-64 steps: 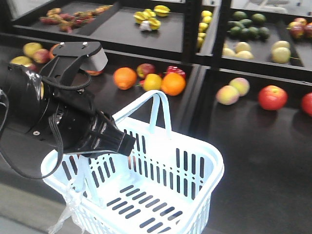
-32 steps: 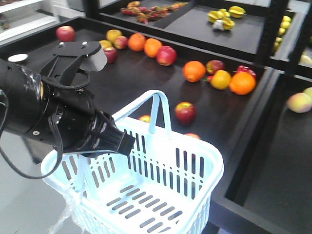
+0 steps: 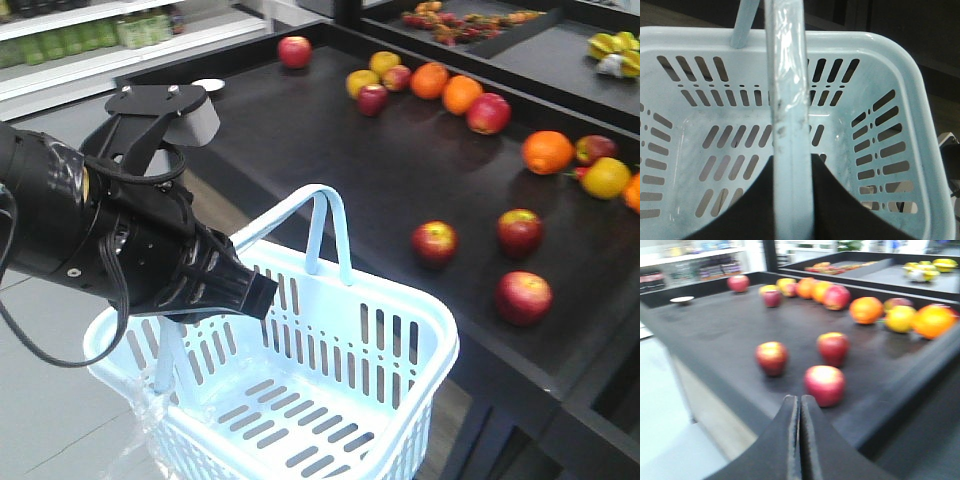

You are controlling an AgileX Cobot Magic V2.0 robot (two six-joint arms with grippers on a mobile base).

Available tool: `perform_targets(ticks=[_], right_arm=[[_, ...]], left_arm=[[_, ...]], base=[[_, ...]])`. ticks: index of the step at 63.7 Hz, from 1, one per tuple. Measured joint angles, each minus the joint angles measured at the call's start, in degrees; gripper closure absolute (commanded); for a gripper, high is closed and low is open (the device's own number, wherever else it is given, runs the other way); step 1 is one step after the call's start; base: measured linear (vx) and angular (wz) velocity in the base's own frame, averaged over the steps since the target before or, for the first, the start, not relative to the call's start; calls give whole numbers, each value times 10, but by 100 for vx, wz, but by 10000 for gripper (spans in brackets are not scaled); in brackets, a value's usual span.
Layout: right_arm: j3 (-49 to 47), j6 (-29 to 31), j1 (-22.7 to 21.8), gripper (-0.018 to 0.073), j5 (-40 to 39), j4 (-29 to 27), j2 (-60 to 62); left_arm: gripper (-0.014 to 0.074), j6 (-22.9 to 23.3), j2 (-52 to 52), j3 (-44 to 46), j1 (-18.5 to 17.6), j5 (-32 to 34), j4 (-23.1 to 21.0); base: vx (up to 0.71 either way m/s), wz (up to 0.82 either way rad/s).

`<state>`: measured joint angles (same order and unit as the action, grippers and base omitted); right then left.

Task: Pick three apples into basket with both arms
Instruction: 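Hold the basket in the left gripper while the base backs away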

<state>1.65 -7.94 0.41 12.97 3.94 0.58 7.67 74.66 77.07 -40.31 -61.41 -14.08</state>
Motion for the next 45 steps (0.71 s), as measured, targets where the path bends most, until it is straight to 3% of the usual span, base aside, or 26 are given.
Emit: perform_targets(ticks=[45], right_arm=[[0, 0, 0, 564, 0, 0, 0]], left_arm=[[604, 0, 0, 0, 0, 0, 0]], base=[[-7, 60]])
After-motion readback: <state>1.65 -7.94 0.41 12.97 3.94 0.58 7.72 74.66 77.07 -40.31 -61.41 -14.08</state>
